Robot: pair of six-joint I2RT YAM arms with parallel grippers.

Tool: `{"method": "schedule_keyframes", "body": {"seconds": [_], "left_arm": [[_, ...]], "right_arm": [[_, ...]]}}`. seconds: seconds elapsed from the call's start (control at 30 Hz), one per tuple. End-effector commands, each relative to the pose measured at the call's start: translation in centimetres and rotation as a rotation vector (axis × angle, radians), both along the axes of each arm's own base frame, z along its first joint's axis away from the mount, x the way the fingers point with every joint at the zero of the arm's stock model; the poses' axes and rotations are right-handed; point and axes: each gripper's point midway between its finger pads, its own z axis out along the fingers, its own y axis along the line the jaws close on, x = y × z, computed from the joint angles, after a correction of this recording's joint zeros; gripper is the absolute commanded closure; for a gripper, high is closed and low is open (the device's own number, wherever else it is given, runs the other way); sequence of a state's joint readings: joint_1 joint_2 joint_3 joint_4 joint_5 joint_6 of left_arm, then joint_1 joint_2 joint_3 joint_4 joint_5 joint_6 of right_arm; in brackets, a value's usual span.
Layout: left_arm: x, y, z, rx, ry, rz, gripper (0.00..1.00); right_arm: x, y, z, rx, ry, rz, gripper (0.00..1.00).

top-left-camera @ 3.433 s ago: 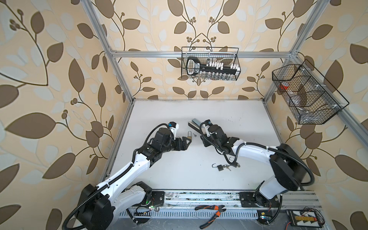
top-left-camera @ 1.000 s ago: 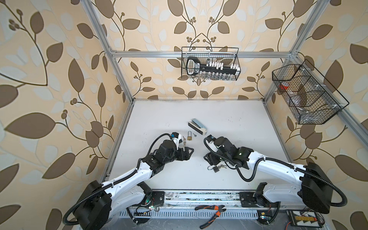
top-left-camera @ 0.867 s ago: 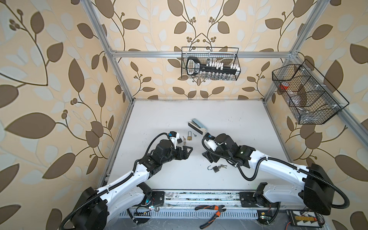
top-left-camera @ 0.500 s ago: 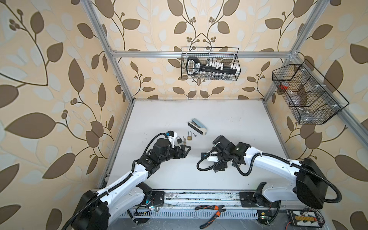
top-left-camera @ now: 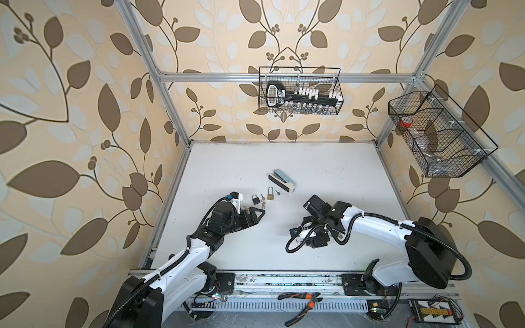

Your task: Lock with the key

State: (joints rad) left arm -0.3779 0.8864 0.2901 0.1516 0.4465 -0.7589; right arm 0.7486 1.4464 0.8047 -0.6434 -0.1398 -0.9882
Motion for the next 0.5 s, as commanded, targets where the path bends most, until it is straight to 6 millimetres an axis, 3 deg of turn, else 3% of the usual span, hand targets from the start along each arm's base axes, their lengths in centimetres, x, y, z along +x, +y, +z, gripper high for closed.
{"method": "schedule_keyframes", "body": {"seconds": [0.0, 0.17, 0.47], "left_arm": [[0.3, -0.3, 1.8, -0.010, -0.053, -0.026, 0.12], [0.4, -0.3, 1.5, -0.010, -0.048, -0.029, 0.12], [0.4, -0.3, 1.5, -0.003, -0.053, -0.032, 0.12]], "right_arm": [[-1.0, 0.0, -0.5, 0.014, 0.036, 0.052, 0.23], [-1.6, 0.2, -1.2, 0.021, 0.066, 0.063, 0.36], [-1.8, -0.2, -2.2, -0.010, 0.086, 0.067, 0.37]]}}
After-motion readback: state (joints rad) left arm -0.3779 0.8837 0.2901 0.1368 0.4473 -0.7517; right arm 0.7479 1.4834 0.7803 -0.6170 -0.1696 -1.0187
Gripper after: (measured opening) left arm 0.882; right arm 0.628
